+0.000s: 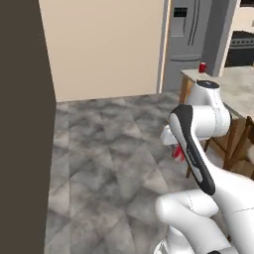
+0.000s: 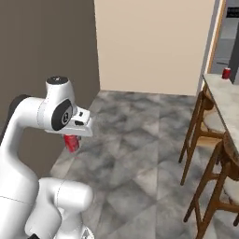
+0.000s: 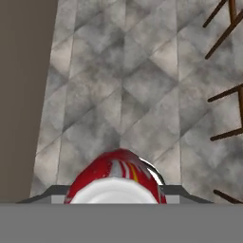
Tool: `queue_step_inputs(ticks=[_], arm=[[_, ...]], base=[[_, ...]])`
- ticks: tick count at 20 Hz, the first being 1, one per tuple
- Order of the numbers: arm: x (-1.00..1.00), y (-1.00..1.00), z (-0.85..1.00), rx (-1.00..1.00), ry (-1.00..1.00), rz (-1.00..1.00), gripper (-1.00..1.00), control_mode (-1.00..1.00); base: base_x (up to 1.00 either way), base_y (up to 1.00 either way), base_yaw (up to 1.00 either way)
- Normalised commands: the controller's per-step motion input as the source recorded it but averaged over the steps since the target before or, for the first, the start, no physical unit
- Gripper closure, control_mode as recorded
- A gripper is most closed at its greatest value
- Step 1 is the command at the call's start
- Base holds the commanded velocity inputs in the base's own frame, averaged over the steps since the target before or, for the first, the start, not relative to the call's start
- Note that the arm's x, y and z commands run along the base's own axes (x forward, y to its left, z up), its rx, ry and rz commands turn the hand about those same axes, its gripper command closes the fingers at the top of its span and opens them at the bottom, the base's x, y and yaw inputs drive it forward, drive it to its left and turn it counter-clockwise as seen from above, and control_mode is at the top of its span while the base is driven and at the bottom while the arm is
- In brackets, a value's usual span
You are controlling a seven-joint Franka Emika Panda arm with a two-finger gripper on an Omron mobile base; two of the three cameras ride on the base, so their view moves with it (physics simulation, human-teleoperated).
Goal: Four empty soda cans are scattered around the kitchen. Gather all the cans and cluster them next to the stove for recycling.
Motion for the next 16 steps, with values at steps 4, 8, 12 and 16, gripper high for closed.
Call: queue_step_inputs(ticks=[4,8,12,16], arm=[[0.00,0.00,0.00,0.00,0.00,0.00,1.00,1.00],[0.00,0.00,0.00,0.00,0.00,0.00,1.00,1.00],[0.00,0.00,0.00,0.00,0.00,0.00,1.00,1.00],[0.00,0.00,0.00,0.00,0.00,0.00,1.00,1.00]], base=[[1.00,0.12,0.35],[1.00,0.01,0.21],[1.00,-0.11,0.04],[1.00,-0.16,0.00]])
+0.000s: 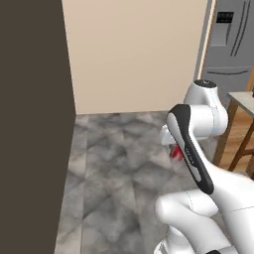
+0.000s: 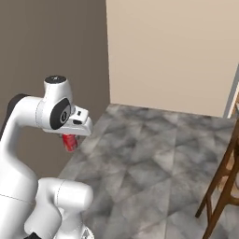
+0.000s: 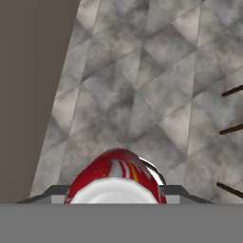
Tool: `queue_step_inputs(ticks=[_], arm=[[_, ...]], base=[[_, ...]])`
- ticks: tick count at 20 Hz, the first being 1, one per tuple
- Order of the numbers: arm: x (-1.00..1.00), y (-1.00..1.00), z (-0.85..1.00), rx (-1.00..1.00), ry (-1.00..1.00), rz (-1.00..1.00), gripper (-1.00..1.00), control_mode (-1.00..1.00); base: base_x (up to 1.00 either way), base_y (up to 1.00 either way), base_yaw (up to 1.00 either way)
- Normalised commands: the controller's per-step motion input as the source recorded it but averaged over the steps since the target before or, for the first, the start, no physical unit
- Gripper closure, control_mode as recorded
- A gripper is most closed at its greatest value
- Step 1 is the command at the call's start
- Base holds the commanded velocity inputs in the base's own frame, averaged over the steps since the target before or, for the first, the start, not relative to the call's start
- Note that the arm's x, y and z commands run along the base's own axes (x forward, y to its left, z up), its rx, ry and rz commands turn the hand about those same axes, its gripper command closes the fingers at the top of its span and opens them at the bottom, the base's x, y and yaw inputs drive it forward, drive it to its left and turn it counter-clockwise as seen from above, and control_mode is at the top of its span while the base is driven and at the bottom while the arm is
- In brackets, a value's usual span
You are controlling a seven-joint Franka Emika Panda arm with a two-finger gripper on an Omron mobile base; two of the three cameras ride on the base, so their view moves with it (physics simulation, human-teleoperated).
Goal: Four empty soda cans are scattered around the kitchen. Gather all the cans and cluster them next to the stove for recycling.
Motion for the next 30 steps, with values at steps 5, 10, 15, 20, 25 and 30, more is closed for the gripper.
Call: queue_step_inputs(ticks=[5,10,15,20,25,30], arm=[[0.00,0.00,0.00,0.00,0.00,0.00,1.00,1.00],[0.00,0.00,0.00,0.00,0.00,0.00,1.00,1.00],[0.00,0.00,0.00,0.00,0.00,0.00,1.00,1.00],[0.00,0.00,0.00,0.00,0.00,0.00,1.00,1.00],[0.00,0.00,0.00,0.00,0.00,0.00,1.00,1.00],[0.00,0.00,0.00,0.00,0.00,0.00,1.00,1.00]], base=[[1.00,-0.13,-0.04],[1.00,-0.06,-0.09],[1.00,-0.03,-0.12],[1.00,-0.02,-0.12],[1.00,0.00,-0.15],[1.00,0.00,-0.18]])
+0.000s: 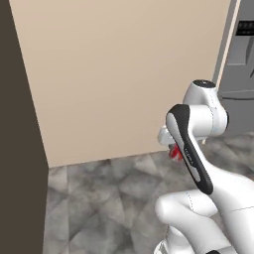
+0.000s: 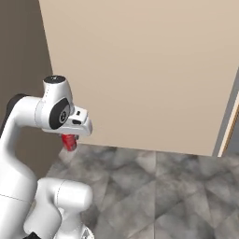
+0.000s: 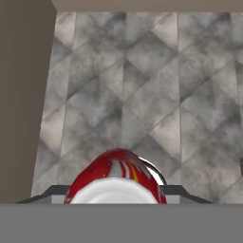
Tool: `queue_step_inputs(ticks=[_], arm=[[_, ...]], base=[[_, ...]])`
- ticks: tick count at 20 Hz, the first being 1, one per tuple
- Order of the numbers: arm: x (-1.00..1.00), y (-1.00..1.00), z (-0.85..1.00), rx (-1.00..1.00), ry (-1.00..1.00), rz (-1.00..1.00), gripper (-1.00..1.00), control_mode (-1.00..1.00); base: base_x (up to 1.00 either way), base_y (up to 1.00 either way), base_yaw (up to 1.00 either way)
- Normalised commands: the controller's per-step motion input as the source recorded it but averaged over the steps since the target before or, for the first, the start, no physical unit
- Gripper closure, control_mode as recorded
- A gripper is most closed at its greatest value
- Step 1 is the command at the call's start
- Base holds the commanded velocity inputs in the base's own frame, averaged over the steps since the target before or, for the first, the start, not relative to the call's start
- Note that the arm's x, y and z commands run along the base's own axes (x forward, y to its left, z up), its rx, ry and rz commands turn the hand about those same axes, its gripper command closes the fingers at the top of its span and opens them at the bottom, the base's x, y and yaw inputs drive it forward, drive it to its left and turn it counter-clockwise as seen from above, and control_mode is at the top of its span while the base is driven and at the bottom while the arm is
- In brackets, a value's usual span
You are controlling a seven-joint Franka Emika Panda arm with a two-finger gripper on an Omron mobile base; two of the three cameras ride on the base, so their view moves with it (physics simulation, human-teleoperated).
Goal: Four empty soda cans are scattered around the kitchen. Gather all the cans and cluster them next to the stove for recycling.
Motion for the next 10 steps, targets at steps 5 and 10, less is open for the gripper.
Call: queue_step_inputs(ticks=[5,10], arm=[[0.00,0.00,0.00,0.00,0.00,0.00,1.00,1.00],[0.00,0.00,0.00,0.00,0.00,0.00,1.00,1.00]], base=[[1.00,0.50,-0.29],[1.00,0.55,-0.29]])
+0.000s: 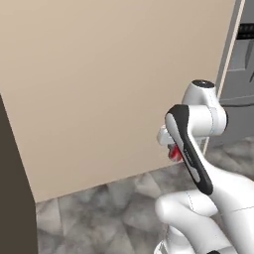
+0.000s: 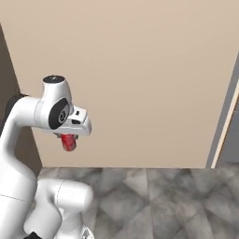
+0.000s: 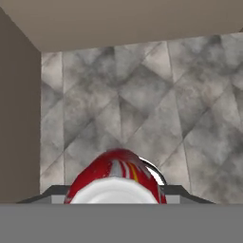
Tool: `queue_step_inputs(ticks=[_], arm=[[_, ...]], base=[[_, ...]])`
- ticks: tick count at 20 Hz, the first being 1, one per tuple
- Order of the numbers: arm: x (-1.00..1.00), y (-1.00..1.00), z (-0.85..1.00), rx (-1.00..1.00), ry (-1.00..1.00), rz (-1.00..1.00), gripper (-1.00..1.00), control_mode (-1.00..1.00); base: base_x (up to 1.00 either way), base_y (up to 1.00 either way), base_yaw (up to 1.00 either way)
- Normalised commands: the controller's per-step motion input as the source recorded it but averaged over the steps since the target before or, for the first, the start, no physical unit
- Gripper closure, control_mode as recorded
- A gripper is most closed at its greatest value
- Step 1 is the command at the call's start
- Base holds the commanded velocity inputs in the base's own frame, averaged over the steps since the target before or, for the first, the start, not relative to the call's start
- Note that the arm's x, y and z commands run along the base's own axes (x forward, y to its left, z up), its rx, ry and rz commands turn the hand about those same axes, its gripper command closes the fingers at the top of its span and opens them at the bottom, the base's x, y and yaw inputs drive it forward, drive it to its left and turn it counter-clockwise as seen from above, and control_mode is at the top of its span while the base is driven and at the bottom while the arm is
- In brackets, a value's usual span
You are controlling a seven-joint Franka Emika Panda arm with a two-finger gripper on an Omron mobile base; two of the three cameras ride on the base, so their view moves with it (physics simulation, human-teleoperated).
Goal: Four empty soda cans are scattered around the kitchen. Gather all the cans and cluster them next to the stove for recycling.
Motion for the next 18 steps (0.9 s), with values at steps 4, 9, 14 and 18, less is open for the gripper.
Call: queue_step_inputs(ticks=[4,9,14,18], arm=[[0.00,0.00,0.00,0.00,0.00,0.00,1.00,1.00],[0.00,0.00,0.00,0.00,0.00,0.00,1.00,1.00],[0.00,0.00,0.00,0.00,0.00,0.00,1.00,1.00],[0.00,0.00,0.00,0.00,0.00,0.00,1.00,1.00]], base=[[0.96,0.55,-0.46],[0.15,0.21,-0.95],[0.00,0.02,-1.00],[0.05,0.00,-0.97]])
